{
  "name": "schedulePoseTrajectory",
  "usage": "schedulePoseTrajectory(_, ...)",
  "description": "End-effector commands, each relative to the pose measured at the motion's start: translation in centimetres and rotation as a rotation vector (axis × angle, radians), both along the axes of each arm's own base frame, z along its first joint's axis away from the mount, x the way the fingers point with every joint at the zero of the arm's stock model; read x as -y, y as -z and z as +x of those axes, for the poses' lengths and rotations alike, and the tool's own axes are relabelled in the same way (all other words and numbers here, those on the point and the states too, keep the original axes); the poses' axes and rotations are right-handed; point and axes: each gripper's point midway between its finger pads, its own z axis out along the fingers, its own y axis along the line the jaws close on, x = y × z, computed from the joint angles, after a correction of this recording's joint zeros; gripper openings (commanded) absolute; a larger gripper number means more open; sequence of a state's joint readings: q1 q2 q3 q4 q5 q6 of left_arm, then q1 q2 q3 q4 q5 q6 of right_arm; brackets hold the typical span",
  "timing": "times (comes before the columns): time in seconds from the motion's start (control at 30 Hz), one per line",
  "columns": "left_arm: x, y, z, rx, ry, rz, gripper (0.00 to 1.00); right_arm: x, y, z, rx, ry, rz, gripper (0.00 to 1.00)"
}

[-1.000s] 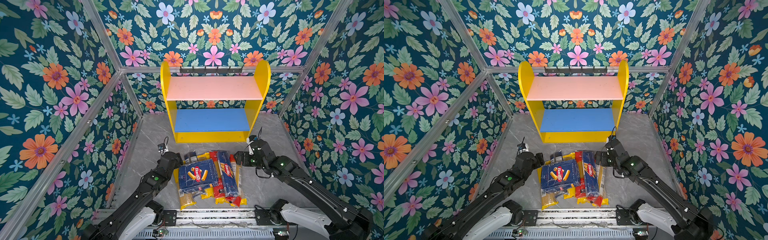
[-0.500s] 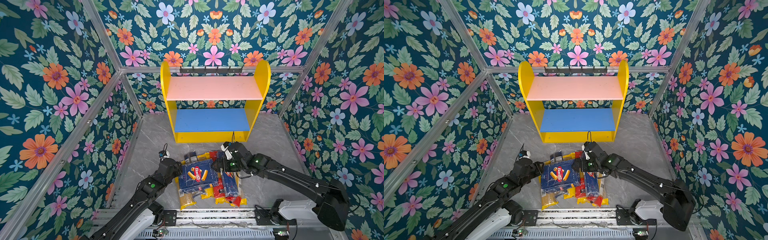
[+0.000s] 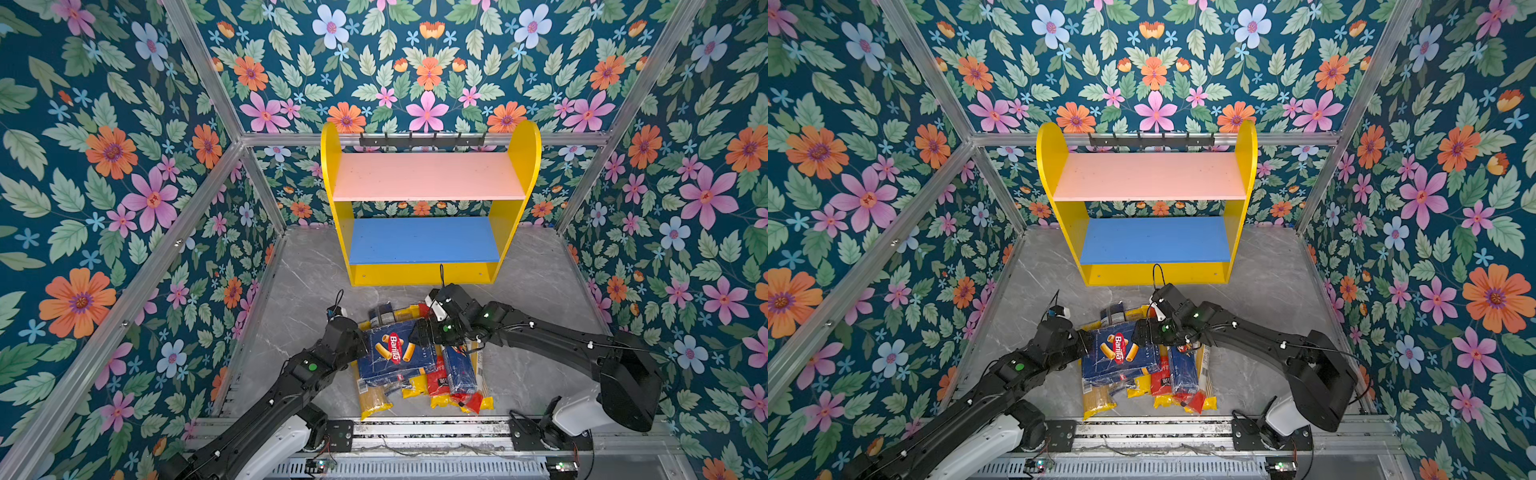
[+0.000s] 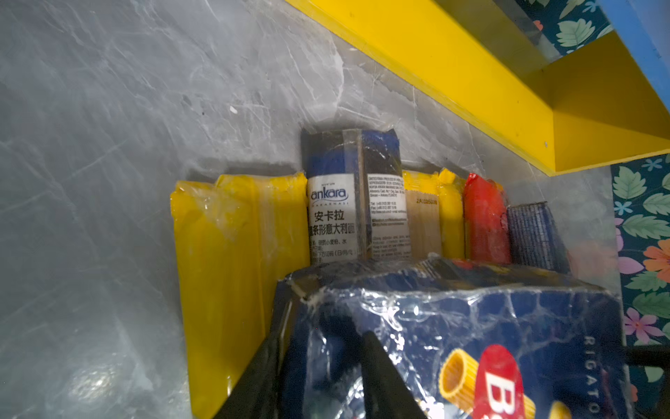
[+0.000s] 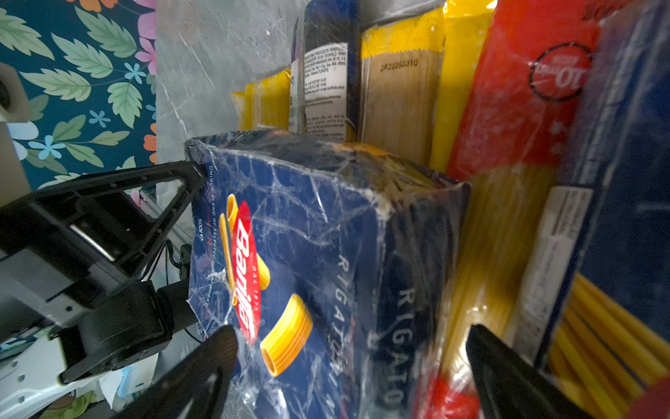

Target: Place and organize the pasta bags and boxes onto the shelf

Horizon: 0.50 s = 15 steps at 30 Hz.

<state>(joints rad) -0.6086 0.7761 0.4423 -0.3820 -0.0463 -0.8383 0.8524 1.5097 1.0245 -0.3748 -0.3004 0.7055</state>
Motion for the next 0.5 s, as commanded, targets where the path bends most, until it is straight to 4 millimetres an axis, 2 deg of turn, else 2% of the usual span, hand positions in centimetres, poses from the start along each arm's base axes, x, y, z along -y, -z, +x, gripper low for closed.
schedulePoseTrajectory(0.0,0.1,0.5,-0.5,-0.029,0.002,-0.012,0.39,-0.3,0.4,-0.3,-0.039,0.003,0.003,0.99)
schedulePoseTrajectory(0.27,-0.2,2.6,-1.4,-0.071,-0.007,-0.015,0.34,-0.6,2.2,-0.5,-0.092,0.004,-0.020,0.99)
schedulePoseTrajectory(0.47,0.0,4.1,-1.7,-0.094,-0.013,-0.034,0.28,-1.1,2.4,-1.1,-0.122,-0.017,0.017,0.99)
